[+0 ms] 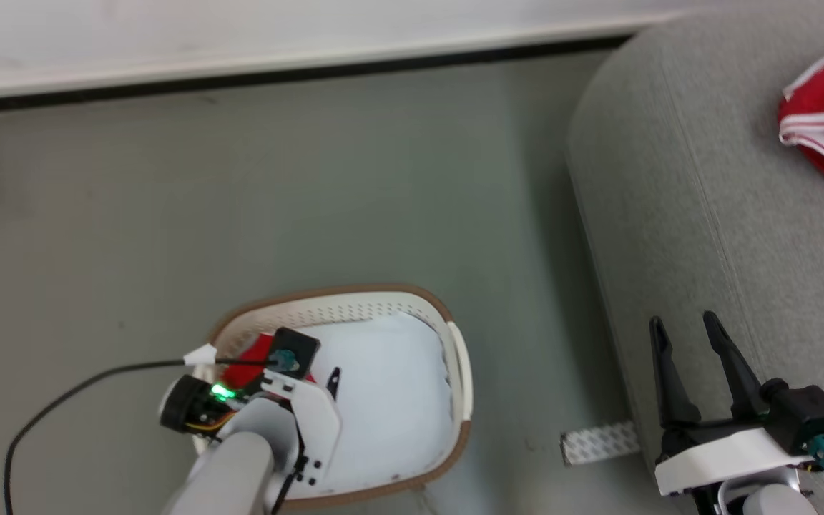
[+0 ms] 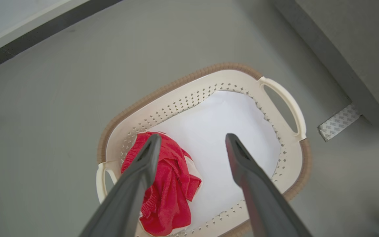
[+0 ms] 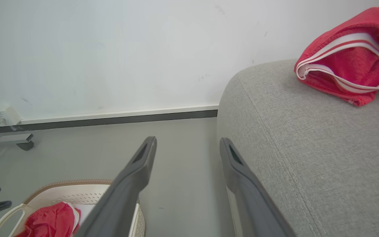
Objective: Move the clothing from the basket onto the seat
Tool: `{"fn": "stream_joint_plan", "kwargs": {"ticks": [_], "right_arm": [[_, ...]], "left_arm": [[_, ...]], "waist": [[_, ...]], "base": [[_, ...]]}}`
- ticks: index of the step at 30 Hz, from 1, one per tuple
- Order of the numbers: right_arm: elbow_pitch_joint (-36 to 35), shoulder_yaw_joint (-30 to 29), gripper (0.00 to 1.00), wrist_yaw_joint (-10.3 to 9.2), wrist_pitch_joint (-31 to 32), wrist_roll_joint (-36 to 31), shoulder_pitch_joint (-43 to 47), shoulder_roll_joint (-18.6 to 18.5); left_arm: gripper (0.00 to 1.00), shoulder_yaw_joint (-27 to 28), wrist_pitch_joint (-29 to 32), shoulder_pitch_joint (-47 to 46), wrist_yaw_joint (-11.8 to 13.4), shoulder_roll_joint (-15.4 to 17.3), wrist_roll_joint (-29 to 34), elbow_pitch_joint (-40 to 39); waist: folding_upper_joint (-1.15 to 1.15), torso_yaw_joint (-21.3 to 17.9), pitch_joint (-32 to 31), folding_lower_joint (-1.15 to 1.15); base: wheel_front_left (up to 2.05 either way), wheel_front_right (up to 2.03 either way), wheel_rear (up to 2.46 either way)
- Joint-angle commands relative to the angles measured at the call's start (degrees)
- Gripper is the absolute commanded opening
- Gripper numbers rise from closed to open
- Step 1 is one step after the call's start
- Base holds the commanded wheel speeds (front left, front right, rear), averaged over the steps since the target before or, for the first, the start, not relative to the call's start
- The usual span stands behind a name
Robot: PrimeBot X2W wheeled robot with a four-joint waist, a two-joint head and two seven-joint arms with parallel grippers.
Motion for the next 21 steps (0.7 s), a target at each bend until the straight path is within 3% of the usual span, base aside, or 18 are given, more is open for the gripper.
{"fn": "stream_joint_plan", "kwargs": {"ticks": [1, 9, 21], "right_arm": [[-0.4, 0.2, 1.0, -0.15, 0.0, 0.4, -0.9, -0.1], [-1.8, 2.9, 1.0, -0.15, 0.0, 5.8, -4.0, 0.0], [-4.2, 7.4, 1.0, -0.14, 0.0, 11.0, -6.5, 0.0]], "left_arm": [[1.0, 0.3, 0.3, -0.7, 0.2, 0.9, 0.8, 0.3], [1.0, 0.0, 8.0, -7.0, 4.9, 6.1, 4.8, 8.9], [1.0, -1.0, 13.1, -11.2, 6.5, 11.6, 6.6, 12.4]], "waist": [[0.0, -5.0, 5.5, -0.02], [0.0, -10.6, 14.2, -0.02], [0.0, -15.0, 22.0, -0.02]], "base": [[0.0, 0.0, 0.0], [0.0, 0.0, 0.0], [0.0, 0.0, 0.0]]}}
